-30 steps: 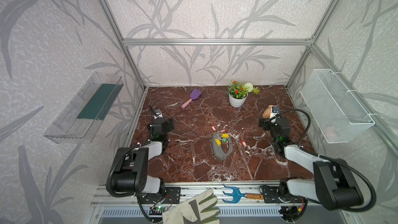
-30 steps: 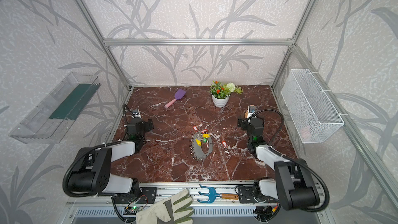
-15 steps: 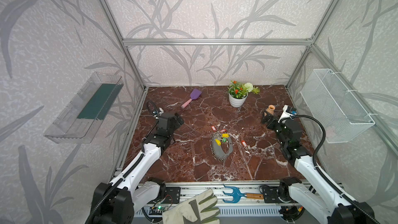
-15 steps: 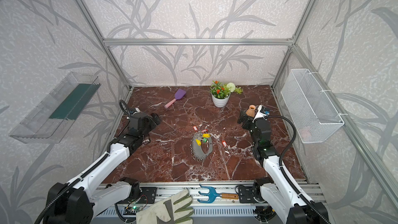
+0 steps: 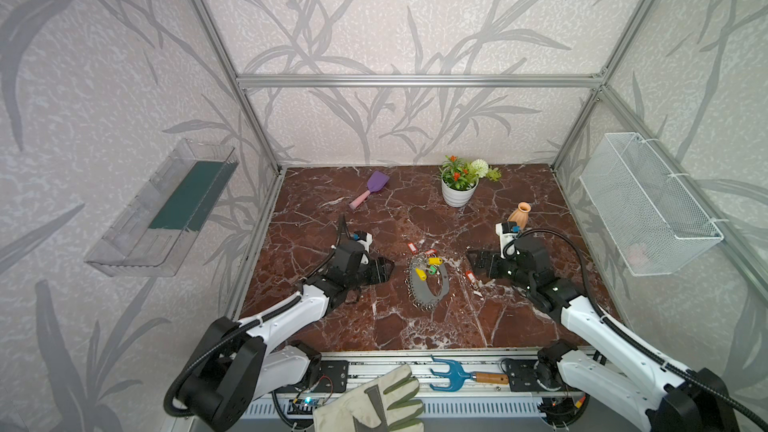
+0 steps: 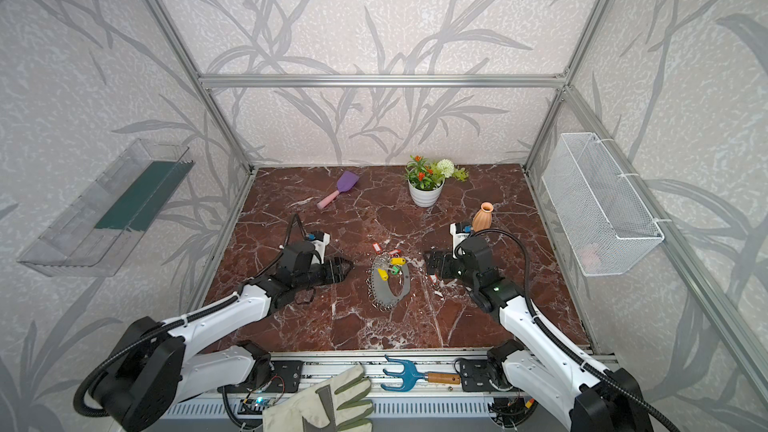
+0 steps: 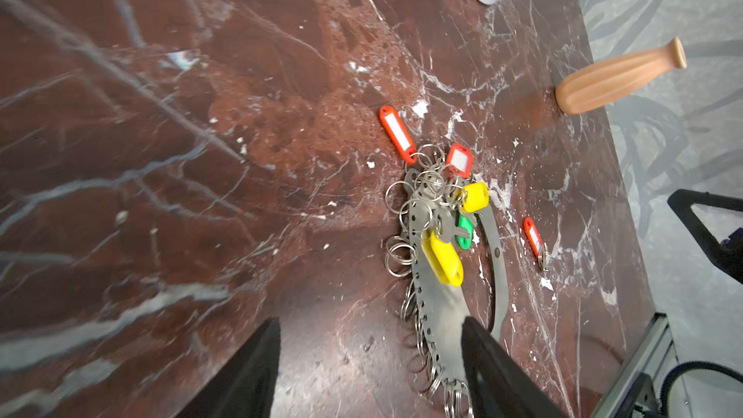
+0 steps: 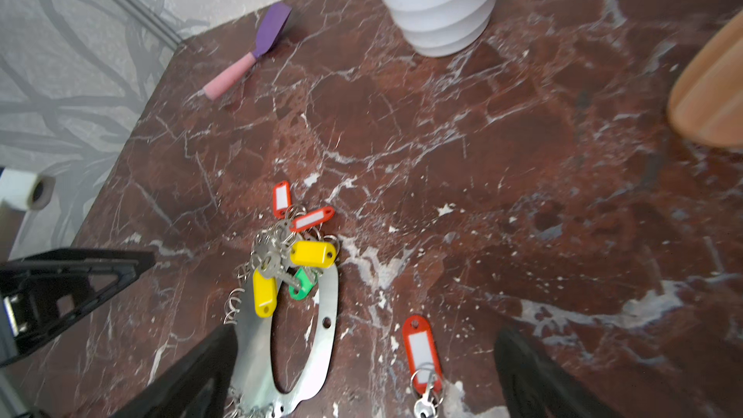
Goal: Put the keys on the keyring
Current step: 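Move both grippers toward the steel keyring plate with the key tags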
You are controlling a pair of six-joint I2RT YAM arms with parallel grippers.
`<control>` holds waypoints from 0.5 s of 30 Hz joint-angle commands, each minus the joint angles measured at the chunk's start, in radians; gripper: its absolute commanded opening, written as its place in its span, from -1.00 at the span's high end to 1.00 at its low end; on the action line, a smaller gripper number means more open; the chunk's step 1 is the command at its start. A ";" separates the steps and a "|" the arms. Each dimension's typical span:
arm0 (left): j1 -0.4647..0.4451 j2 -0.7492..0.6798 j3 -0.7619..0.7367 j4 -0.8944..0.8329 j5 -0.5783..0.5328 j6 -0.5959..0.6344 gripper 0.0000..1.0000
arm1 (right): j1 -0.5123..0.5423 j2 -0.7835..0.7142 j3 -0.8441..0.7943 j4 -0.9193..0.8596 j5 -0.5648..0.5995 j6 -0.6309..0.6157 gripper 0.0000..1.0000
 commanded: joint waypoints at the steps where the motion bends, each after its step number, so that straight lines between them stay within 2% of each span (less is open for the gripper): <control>1: -0.074 0.082 0.073 -0.018 0.056 0.139 -0.22 | 0.011 0.034 0.015 -0.014 -0.042 0.009 -1.00; 3: -0.113 0.101 0.079 -0.030 -0.026 0.202 -0.03 | 0.010 0.050 0.004 0.007 -0.044 0.008 -1.00; 6: -0.158 0.102 0.080 -0.019 -0.118 0.289 -0.01 | 0.011 0.069 0.003 0.036 -0.076 0.006 -1.00; 8: -0.161 0.119 0.081 0.008 -0.157 0.288 0.08 | 0.010 0.084 0.012 0.040 -0.094 0.001 -1.00; 10: -0.166 0.175 0.121 -0.017 -0.152 0.294 0.22 | 0.011 0.095 0.020 0.043 -0.106 -0.006 -1.00; 15: -0.202 0.275 0.186 -0.084 -0.223 0.303 0.36 | 0.011 0.099 0.026 0.050 -0.133 -0.011 -1.00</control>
